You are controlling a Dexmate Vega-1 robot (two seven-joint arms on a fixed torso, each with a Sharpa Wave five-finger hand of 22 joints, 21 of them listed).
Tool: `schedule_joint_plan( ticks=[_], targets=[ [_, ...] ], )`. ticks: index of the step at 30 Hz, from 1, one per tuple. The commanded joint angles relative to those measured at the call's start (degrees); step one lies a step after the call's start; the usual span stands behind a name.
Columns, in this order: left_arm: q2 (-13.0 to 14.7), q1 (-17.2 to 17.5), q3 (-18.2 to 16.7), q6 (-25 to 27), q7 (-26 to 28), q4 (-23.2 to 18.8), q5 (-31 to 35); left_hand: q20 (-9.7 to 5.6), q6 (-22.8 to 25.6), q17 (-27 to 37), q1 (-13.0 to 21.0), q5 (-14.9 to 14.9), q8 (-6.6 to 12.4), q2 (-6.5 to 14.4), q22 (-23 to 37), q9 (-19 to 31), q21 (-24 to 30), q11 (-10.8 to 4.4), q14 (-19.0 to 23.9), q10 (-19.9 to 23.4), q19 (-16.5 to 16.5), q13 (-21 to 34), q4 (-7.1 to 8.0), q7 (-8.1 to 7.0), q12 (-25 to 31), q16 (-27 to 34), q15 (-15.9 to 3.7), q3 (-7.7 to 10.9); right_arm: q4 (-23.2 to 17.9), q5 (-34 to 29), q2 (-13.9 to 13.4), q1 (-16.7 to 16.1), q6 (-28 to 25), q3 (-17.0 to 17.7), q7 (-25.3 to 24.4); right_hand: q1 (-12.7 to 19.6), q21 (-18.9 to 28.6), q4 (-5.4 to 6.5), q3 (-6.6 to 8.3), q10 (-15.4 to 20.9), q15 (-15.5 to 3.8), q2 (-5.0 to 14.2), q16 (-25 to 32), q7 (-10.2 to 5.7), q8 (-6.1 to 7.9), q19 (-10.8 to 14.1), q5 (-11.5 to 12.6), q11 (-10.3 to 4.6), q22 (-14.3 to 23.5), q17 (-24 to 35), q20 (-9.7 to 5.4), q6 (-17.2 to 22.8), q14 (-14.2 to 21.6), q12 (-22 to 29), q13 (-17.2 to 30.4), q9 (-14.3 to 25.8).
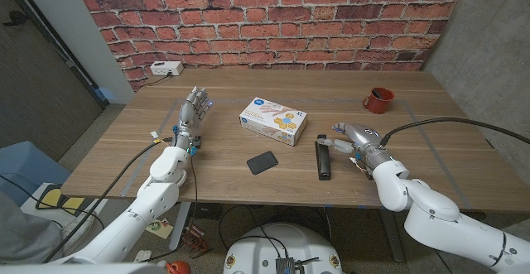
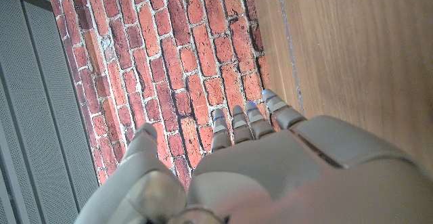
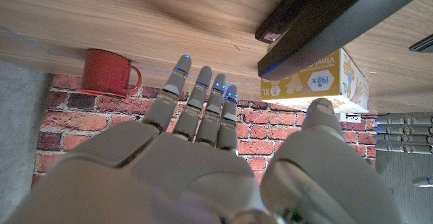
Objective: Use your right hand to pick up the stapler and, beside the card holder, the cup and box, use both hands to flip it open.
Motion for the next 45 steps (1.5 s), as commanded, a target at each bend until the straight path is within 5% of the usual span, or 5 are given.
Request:
schedule_joint_plan(
  ticks=[1, 21, 29, 45],
  targets=[
    [0.1, 0.5, -0.1, 0.3, 0.6, -0.8, 0.3, 0.19, 0.7, 0.2, 0.2, -0.1, -0.1, 0.3, 0.1, 0.3, 0.1, 0.09, 0.3, 0.5, 0.4, 0.1, -0.31, 0.03, 0.1, -0.3, 0.2, 0.22, 0.3, -1.1, 0.1, 0.0, -0.5, -0.3, 0.0, -0.5, 0.0, -0.04, -0.39, 1.2, -4.62, -0.05, 0.2, -0.33, 0.61, 0.5, 0.4, 0.07, 0.3, -0.1, -0.03, 1.9, 1.0, 0.3, -0.1, 0.2],
    [0.0, -0.3, 0.2, 0.2, 0.2, -0.4, 0.4, 0.21, 0.8, 0.2, 0.2, -0.1, -0.09, 0.4, 0.1, 0.3, 0.1, 0.09, 0.4, 0.6, 0.5, 0.1, -0.32, 0.04, 0.1, -0.2, 0.27, 0.2, 0.4, -4.3, 0.9, 0.3, -2.5, -2.5, 0.6, -0.6, 0.6, -0.17, -0.57, 5.2, -6.16, -0.16, 1.3, -1.02, 1.18, 2.4, 0.7, -0.73, 0.4, -0.3, -0.59, 5.5, 5.5, 0.5, -1.3, 0.3],
    [0.0, 0.1, 0.0, 0.1, 0.4, -0.6, 0.3, 0.18, 0.8, 0.2, 0.2, -0.1, -0.11, 0.3, 0.1, 0.3, 0.1, 0.08, 0.4, 0.6, 0.4, 0.1, -0.32, 0.0, 0.0, -0.3, 0.25, 0.19, 0.0, -5.6, 1.0, -0.1, -3.1, -2.7, 0.2, 0.5, 0.6, -0.86, -0.38, 6.1, -6.78, -0.46, 1.5, -0.39, 0.77, 2.8, 0.9, -1.04, 0.4, -0.3, -0.78, 5.1, 6.5, 0.5, -1.6, 0.3],
    [-0.3, 0.5, 0.0, -0.5, 0.7, -0.6, 0.5, 0.21, 0.8, 0.2, 0.2, -0.1, -0.11, 0.4, 0.1, 0.3, 0.1, 0.15, 0.5, 0.6, 0.5, 0.1, -0.32, 0.13, 0.0, -0.2, 0.27, 0.18, 0.2, -8.6, 1.5, 1.0, -5.4, -4.7, 3.1, -0.7, 0.6, -0.37, -0.95, 8.6, -7.03, -0.81, 2.1, 0.55, 0.96, 3.0, 0.8, -0.81, 0.5, -0.3, -0.61, 6.9, 8.7, 0.7, -2.0, 0.3]
  ],
)
